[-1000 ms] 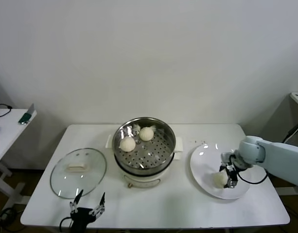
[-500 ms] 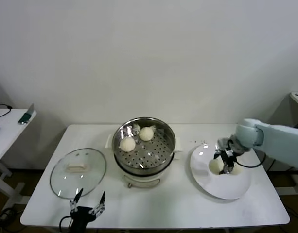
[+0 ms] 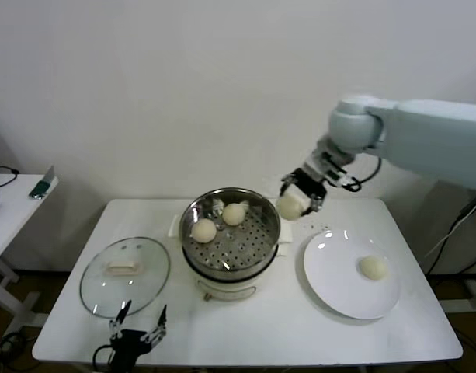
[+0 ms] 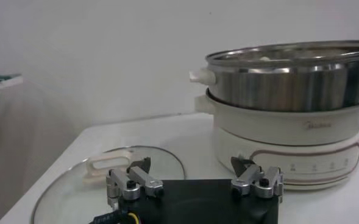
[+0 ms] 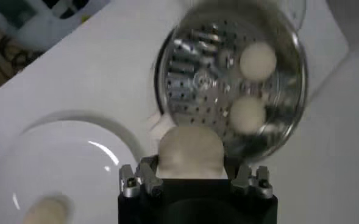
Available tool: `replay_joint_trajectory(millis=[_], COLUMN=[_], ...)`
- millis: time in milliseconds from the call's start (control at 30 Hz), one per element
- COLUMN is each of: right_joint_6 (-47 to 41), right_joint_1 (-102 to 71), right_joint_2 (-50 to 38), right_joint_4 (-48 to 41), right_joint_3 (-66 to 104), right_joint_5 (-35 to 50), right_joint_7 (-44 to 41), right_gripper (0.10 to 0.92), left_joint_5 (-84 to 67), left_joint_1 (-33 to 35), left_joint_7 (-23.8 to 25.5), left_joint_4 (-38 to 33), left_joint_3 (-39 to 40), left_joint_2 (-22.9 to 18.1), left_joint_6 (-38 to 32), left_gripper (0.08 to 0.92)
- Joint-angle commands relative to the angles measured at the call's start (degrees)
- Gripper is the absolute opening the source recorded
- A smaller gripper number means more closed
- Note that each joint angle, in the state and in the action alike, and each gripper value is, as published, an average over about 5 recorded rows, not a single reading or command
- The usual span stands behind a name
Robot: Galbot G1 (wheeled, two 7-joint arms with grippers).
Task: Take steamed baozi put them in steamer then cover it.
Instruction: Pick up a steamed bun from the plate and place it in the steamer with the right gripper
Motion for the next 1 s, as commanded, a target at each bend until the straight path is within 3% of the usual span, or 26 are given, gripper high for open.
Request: replay_joint_trajectory(millis=[33, 433, 667, 1000], right_joint_6=[7.6, 8.2, 9.1, 9.5], right_joint_1=[-4.1, -16.9, -20.5, -19.8], right_joint_2=[16.0, 22.4, 23.2, 23.1], right_joint_4=[3.4, -10.1, -13.1, -13.1], right_joint_3=[1.1, 1.6, 1.7, 1.6], right_joint_5=[-8.9, -17.7, -21.6, -19.4], right_joint_7=[0.6, 5.1, 6.2, 4.7], right_gripper=[0.704, 0.703, 0.704, 0.707], left_joint_5=[-0.3, -0.7, -0.7, -0.7], left_joint_1=[0.0, 0.2, 0.0, -0.1], left_joint_7=[0.0, -0.2, -0.2, -0.2], left_joint_4=[-0.3, -0.1, 0.3, 0.4], left_joint_3=[-0.2, -0.8, -0.6, -0.6], left_joint_2=[0.0, 0.1, 0.1, 0.1], left_joint_6=[-0.1, -0.4, -0.4, -0.3], left_gripper=[0.823, 0.823, 0.823, 0.823])
